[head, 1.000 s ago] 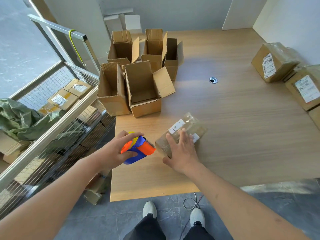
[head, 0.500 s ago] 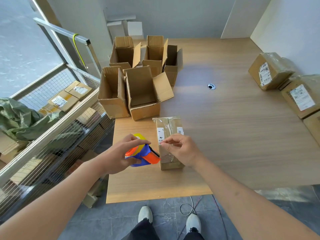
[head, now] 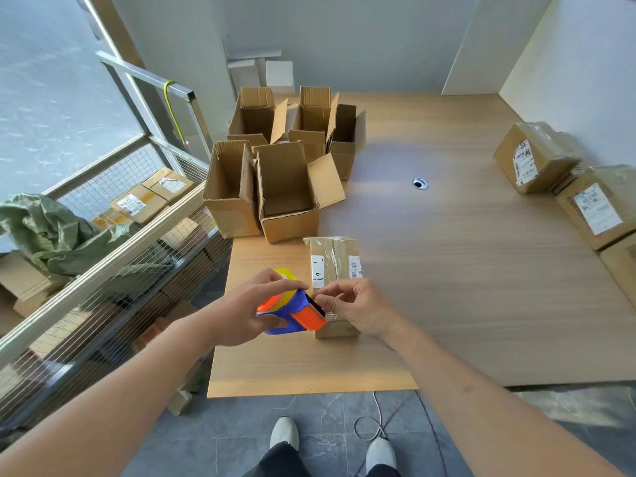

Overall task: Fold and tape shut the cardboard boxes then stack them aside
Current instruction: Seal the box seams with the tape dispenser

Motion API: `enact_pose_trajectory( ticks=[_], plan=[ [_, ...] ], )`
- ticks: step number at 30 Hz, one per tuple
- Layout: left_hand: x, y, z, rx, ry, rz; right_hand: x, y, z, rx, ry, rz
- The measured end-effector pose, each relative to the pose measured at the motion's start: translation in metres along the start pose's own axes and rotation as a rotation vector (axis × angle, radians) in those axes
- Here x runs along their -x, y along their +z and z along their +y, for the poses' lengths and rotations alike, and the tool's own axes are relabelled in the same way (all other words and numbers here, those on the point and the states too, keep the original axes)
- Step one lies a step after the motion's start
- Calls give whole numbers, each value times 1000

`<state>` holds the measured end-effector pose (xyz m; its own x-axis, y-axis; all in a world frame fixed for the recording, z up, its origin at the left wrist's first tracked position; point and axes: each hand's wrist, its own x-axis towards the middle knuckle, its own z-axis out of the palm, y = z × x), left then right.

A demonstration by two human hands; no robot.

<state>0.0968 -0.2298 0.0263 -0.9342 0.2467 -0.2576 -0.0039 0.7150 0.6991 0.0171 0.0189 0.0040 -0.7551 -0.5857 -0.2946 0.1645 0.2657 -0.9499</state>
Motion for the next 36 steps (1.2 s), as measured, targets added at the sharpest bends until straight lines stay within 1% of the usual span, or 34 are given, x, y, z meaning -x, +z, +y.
enact_pose_trajectory(
  ticks=[6, 12, 17, 24, 27, 30, 33, 36],
  plan=[
    [0, 4, 14, -23, 7, -17, 4, -2, 3, 34, -36, 96],
    [0, 13, 30, -79, 35, -19, 7, -5, 6, 0, 7, 257],
    [-3, 21, 29, -112, -27, -79, 17, -8, 17, 97, 51, 324],
    [-12, 18, 36, -167, -53, -154, 28, -3, 30, 43, 109, 427],
    [-15, 23, 39, -137, -56, -147, 33, -4, 28, 34, 109, 428],
    [-15, 29, 40, -102, -41, -102, 35, -8, 26, 4, 122, 384],
    [-13, 31, 40, -98, -21, -61, 33, -11, 23, -18, 127, 359],
    [-13, 32, 41, -111, 1, -57, 28, -12, 23, -42, 150, 341]
  ],
)
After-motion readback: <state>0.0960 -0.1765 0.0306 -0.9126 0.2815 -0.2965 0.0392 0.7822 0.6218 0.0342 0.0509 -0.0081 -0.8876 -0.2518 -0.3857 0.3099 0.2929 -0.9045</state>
